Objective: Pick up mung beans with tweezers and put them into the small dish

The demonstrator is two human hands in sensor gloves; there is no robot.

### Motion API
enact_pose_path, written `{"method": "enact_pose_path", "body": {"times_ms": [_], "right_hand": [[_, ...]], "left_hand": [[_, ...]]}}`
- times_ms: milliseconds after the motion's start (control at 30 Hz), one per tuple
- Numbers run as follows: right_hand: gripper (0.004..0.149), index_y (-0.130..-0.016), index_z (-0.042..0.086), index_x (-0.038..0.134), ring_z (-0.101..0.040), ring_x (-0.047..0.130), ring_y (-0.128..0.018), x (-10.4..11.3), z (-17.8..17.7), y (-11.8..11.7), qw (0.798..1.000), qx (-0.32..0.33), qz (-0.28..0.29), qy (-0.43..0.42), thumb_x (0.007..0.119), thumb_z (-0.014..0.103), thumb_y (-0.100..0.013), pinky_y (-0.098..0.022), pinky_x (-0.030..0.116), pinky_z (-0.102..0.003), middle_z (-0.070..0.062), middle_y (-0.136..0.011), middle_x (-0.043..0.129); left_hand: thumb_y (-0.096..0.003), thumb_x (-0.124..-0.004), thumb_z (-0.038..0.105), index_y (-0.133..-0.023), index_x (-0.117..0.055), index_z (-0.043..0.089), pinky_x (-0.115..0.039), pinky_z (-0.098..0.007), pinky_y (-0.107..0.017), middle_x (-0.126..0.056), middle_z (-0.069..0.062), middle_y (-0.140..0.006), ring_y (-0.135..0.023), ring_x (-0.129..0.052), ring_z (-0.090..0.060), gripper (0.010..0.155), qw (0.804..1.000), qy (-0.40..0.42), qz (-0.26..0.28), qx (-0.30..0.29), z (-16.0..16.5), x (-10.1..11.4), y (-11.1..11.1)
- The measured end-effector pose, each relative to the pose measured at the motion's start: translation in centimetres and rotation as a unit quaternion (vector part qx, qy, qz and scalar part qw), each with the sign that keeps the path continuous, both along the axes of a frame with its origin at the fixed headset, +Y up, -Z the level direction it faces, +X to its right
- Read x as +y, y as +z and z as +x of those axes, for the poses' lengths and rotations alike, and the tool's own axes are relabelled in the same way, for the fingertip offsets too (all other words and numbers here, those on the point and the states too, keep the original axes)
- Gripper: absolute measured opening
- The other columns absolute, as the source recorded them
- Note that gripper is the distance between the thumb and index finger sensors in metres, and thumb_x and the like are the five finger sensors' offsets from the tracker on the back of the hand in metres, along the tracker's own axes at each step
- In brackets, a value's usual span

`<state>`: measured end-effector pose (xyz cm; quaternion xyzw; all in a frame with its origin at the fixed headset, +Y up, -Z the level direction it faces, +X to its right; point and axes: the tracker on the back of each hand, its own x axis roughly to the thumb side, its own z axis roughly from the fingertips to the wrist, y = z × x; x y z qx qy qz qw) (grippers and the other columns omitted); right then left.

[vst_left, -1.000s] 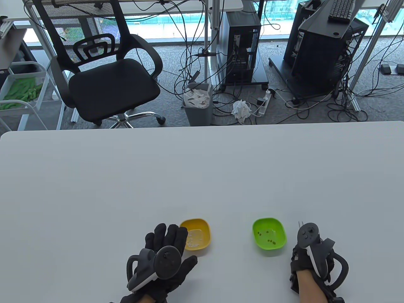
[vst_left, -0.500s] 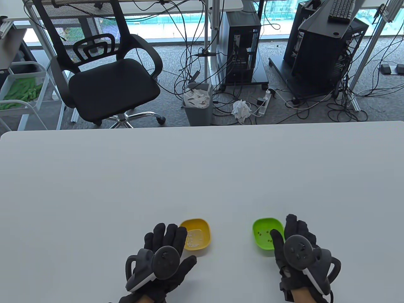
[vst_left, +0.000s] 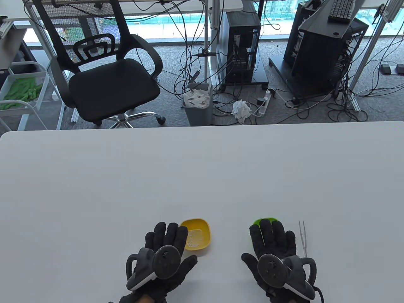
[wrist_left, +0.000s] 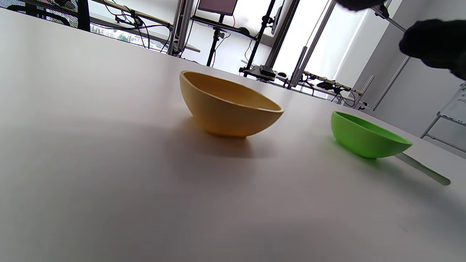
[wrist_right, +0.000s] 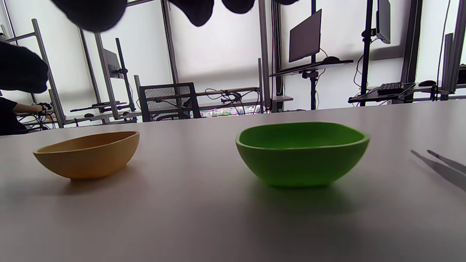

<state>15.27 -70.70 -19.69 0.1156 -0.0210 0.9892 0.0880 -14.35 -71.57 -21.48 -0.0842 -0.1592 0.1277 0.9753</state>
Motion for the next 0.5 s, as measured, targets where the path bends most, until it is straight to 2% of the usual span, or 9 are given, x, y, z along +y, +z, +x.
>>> {"method": "enact_pose_path", "body": {"times_ms": [500], "right_hand": [[0.074, -0.113, 0.019, 0.03, -0.046, 0.016, -0.104, -0.32, -0.08, -0.19, 1.0, 0.003, -0.015, -0.017, 0.056, 0.055, -0.054, -0.073, 0.027, -0.067, -0.015, -0.118, 0.017]], "left_hand": [[-0.0511, -0.055, 0.067, -0.116, -0.027, 0.02, -0.018, -0.065, -0.076, -0.024, -0.01, -0.123, -0.111, -0.015, -0.048, 0.085, 1.0, -0.002, 0.005, -0.011, 0.54, 0.02, -0.09]]}}
